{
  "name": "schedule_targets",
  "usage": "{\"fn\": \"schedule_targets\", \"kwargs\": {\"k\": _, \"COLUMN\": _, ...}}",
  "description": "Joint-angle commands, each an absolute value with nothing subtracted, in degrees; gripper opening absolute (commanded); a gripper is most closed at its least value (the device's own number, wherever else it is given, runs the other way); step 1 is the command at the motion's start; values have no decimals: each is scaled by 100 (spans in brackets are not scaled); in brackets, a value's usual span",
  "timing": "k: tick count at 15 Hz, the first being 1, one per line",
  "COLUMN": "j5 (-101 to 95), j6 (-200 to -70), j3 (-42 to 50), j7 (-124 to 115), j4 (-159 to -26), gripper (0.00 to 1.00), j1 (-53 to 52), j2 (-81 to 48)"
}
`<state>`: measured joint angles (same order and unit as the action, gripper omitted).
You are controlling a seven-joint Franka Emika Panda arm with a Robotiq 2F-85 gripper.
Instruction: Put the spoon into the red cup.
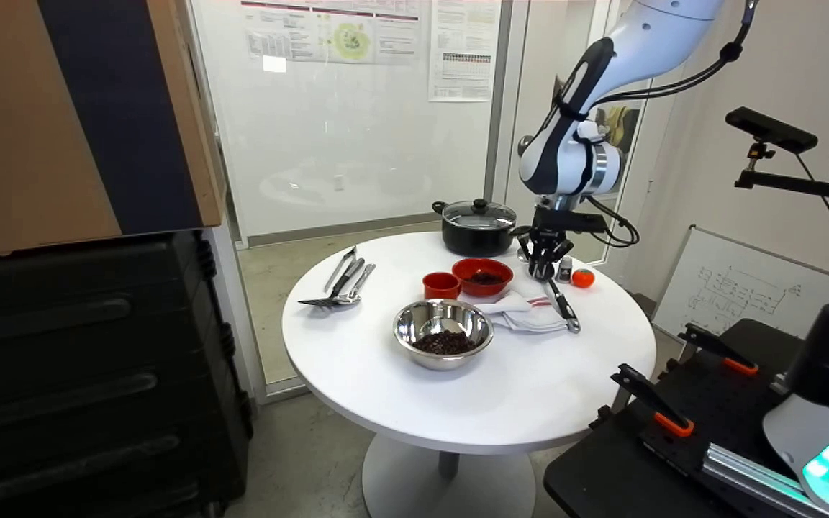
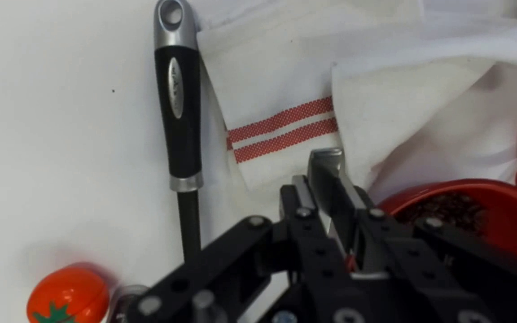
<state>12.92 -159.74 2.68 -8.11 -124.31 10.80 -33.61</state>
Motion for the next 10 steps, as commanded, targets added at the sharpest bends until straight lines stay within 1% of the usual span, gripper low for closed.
{"fn": "schedule_targets", "kwargs": {"k": 1, "j5": 599, "j6": -15648, "j3": 560, "j7": -656, "j4": -12739, "gripper": 4, "j1": 537, "j2": -2842}}
{"fn": "schedule_targets", "kwargs": {"k": 6, "j5": -493, "j6": -14776, "j3": 702, "j7": -737, "j4": -12295, "gripper": 4, "j1": -188, "j2": -2763}}
{"fn": "schedule_targets", "kwargs": {"k": 10, "j5": -1026, "j6": -14210, "j3": 594, "j7": -574, "j4": -11959, "gripper": 4, "j1": -409, "j2": -2758}}
